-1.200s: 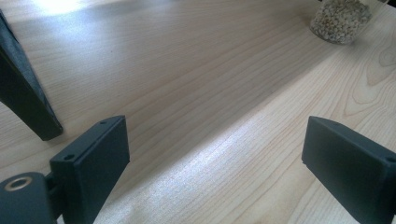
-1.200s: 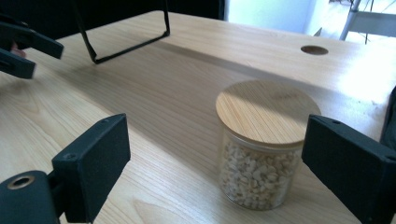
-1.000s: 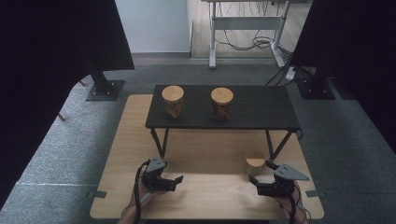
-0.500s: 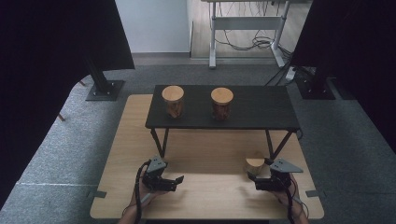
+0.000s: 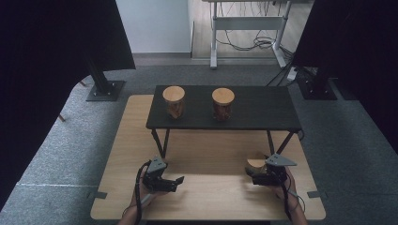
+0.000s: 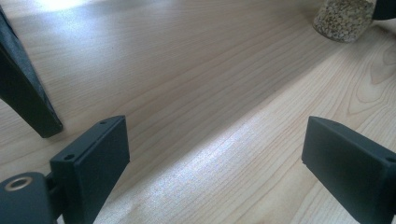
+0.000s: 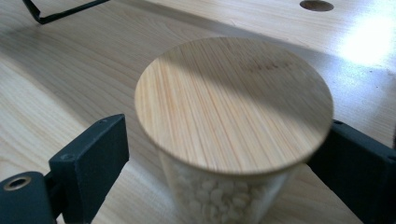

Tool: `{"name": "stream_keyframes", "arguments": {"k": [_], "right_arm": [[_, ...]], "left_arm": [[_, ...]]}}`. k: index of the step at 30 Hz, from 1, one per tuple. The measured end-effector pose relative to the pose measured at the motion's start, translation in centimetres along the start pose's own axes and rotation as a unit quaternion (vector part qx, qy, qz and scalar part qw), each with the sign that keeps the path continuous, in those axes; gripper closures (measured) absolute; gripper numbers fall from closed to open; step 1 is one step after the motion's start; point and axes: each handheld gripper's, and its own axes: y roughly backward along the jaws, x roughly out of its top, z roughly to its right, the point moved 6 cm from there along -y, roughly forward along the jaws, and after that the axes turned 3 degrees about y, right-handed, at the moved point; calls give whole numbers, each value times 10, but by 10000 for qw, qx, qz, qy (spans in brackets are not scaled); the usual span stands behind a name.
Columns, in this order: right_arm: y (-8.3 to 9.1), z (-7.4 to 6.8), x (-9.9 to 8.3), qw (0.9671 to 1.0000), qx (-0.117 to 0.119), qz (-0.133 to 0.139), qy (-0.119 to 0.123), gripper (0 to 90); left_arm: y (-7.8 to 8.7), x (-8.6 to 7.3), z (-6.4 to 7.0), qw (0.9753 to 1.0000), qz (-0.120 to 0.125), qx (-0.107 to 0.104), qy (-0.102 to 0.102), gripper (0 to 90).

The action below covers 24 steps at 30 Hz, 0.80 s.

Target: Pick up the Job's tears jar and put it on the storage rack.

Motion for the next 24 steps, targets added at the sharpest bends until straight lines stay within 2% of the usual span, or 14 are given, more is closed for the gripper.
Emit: {"name": "stream_keyframes", "arguments": {"k": [6, 14, 21, 24], "right_arm": [[-8, 0, 1, 9999, -49, -93, -29, 69], [-10, 0, 0, 9999, -74, -126, -13, 77], [-13, -2, 1, 9998, -57, -172, 22, 119], [-16, -2, 1, 9997, -126, -203, 59, 146]], "left_arm": [[1, 0, -1, 10000, 11, 6, 15, 72], [1, 0, 0, 10000, 7, 10, -1, 72], [0, 0, 0, 10000, 4, 15, -3, 72], [0, 0, 0, 10000, 5, 19, 0, 72]]}}
